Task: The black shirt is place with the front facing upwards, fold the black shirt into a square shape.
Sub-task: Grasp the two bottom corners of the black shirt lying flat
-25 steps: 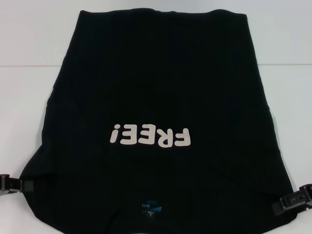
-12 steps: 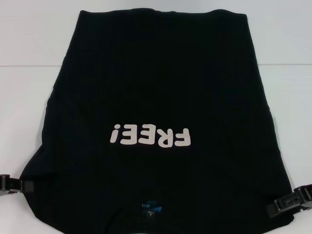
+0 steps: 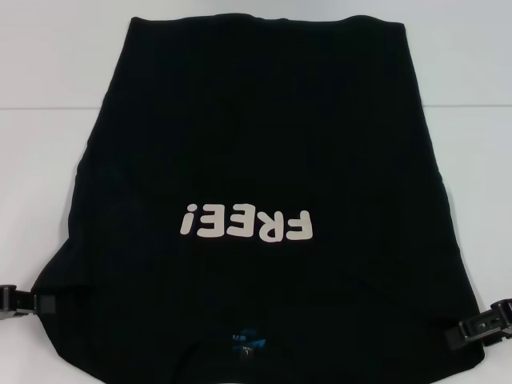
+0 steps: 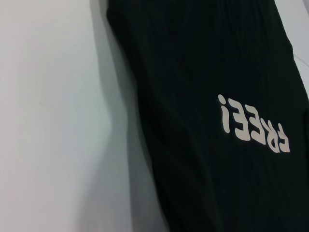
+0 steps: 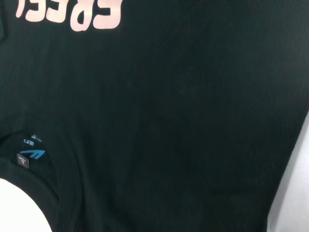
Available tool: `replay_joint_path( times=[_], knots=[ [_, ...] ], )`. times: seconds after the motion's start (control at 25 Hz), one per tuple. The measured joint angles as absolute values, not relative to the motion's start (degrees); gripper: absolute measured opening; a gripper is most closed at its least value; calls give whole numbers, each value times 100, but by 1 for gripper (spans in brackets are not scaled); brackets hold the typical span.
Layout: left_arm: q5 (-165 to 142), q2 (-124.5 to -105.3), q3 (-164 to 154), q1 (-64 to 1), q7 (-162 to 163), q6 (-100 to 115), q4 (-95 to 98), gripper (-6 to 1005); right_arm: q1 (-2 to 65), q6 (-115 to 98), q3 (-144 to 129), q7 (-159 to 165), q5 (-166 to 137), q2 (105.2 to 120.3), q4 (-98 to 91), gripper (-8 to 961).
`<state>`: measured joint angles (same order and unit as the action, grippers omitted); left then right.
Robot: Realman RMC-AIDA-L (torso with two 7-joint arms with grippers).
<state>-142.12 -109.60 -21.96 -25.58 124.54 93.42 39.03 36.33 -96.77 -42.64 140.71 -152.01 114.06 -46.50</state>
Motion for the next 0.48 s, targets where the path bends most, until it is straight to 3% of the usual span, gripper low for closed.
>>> replay_joint_path(
  times=[0.48],
  knots=[
    [-14212, -10954, -2188, -2558, 12454, 9343, 3903, 27, 3672, -9657, -4314, 14063, -15205, 11464, -4632, 825]
  ],
)
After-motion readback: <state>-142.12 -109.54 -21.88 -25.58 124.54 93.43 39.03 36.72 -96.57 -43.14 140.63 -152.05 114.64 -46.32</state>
